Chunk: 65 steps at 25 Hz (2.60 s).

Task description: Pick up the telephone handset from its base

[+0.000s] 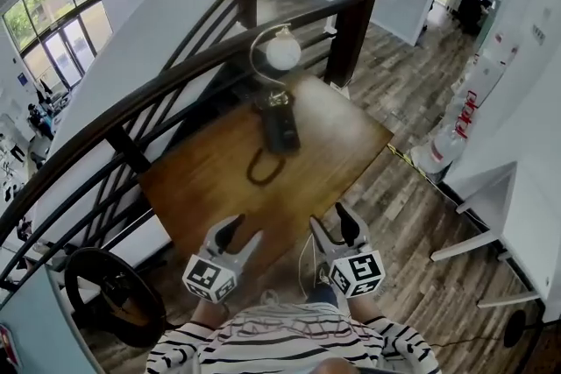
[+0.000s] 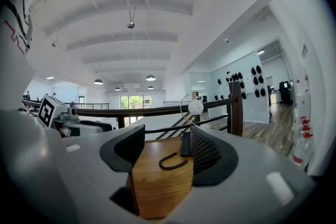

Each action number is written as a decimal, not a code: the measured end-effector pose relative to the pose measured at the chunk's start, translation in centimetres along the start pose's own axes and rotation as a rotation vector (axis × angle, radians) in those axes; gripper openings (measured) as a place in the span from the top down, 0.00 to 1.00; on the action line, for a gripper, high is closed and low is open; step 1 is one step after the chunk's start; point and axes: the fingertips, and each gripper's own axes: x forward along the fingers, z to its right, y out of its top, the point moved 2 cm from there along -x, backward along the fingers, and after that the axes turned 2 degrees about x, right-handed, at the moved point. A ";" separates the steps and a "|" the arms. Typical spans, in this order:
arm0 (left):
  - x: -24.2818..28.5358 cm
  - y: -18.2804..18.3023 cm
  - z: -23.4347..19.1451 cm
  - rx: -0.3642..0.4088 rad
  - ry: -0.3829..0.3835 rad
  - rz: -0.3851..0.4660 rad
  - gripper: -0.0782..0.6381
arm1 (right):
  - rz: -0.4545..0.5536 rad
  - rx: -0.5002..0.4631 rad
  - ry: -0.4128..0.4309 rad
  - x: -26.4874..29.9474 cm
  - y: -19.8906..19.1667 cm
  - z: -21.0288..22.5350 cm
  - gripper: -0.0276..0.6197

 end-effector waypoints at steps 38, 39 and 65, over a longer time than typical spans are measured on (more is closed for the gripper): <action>26.4 2.3 -4.0 -0.021 0.397 0.004 0.60 | -0.050 -0.072 0.388 13.1 3.2 25.5 0.55; 26.6 2.5 -4.9 -0.020 0.389 0.003 0.60 | -0.051 -0.074 0.387 14.0 3.4 25.3 0.55; 33.4 5.3 -27.4 -0.058 0.335 0.072 0.60 | -0.143 -0.132 0.433 32.7 1.6 22.7 0.56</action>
